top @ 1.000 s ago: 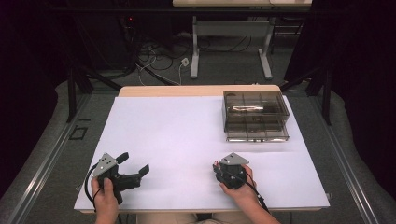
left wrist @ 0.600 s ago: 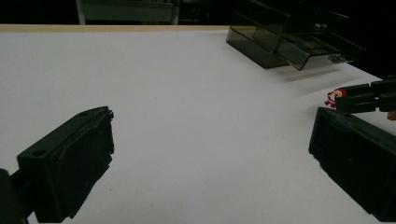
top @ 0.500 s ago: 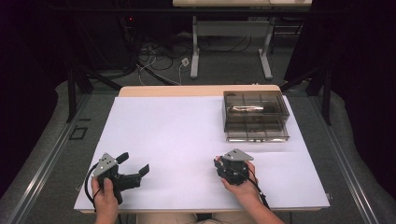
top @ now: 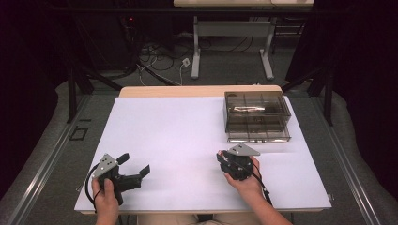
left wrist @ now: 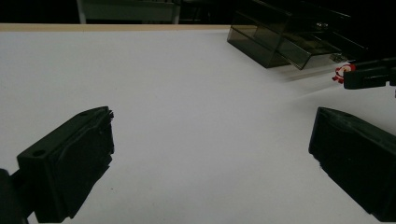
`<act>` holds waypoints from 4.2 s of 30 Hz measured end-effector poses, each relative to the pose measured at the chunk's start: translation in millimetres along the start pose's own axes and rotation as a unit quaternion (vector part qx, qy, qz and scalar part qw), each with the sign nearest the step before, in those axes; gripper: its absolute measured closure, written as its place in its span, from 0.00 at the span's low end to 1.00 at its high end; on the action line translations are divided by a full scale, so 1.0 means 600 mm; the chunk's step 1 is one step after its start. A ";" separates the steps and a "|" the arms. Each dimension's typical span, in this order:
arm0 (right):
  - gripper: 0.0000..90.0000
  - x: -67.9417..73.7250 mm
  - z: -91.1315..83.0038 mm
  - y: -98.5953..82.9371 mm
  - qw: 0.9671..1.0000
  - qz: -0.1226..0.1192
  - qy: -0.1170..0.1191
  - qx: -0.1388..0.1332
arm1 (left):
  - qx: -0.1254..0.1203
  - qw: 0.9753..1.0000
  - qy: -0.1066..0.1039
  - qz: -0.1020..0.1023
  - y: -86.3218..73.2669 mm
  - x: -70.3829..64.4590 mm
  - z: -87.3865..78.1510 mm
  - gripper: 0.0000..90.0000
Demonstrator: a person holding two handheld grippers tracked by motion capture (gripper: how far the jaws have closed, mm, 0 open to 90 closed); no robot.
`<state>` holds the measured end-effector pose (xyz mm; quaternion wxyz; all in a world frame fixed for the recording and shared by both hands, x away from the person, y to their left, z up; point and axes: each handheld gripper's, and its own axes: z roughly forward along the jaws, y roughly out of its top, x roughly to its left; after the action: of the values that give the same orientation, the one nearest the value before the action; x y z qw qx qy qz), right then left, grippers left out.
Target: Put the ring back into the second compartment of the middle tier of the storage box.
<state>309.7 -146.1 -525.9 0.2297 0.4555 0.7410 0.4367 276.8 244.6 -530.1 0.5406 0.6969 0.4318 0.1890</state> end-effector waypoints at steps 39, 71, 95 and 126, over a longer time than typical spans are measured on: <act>0.78 -0.043 -0.016 0.095 0.999 0.014 -0.006 -0.050 | 0.000 1.000 0.013 -0.009 -0.002 0.003 0.001 0.00; 0.78 -0.130 -0.009 0.145 0.997 0.055 -0.050 -0.033 | -0.001 1.000 0.008 -0.009 -0.002 0.002 0.000 0.00; 0.78 -0.184 -0.012 0.142 0.995 0.076 -0.069 0.012 | 0.000 1.000 0.006 -0.009 -0.001 0.003 0.001 0.00; 0.78 -0.239 0.000 0.126 0.987 0.119 -0.086 0.066 | 0.000 1.000 0.005 -0.011 -0.002 0.003 0.001 0.00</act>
<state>414.6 -256.0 -469.3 0.2081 0.5905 0.6863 0.3702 278.2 245.8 -531.7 0.5402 0.6912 0.4422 0.1867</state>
